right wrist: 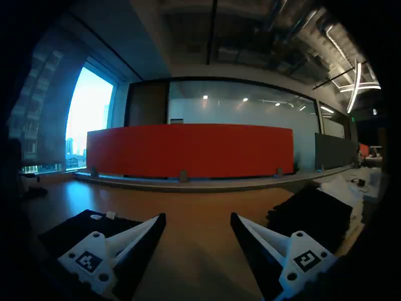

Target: Fold towel

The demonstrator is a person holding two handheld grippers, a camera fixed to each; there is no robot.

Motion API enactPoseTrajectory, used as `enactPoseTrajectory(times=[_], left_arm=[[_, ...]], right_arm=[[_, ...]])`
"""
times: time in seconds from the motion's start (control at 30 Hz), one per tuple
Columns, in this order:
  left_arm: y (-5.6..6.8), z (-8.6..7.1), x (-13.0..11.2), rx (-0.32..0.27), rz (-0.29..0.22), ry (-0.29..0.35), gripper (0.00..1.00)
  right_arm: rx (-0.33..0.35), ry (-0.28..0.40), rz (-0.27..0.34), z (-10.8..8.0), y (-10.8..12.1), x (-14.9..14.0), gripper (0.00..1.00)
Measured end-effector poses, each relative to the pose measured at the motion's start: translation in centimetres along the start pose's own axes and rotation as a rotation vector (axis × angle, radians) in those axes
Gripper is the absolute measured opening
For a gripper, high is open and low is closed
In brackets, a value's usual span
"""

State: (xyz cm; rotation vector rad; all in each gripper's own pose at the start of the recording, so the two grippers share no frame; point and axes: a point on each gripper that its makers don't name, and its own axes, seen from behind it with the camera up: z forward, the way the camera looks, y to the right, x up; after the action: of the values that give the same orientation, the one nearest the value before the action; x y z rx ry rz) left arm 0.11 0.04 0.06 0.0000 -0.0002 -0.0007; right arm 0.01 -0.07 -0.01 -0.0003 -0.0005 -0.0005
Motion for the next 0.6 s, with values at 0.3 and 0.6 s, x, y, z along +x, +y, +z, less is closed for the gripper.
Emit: enactPoseTrajectory(times=[0.3, 0.6], left_arm=[[0.03, -0.01, 0.02, 0.000, 0.001, 0.000, 0.99], [0.06, -0.04, -0.10, 0.000, 0.000, 0.000, 0.99]], right_arm=[[-0.002, 0.000, 0.000, 0.06, 0.06, -0.12, 1.00], [-0.001, 0.000, 0.000, 0.01, -0.01, 0.04, 1.00]])
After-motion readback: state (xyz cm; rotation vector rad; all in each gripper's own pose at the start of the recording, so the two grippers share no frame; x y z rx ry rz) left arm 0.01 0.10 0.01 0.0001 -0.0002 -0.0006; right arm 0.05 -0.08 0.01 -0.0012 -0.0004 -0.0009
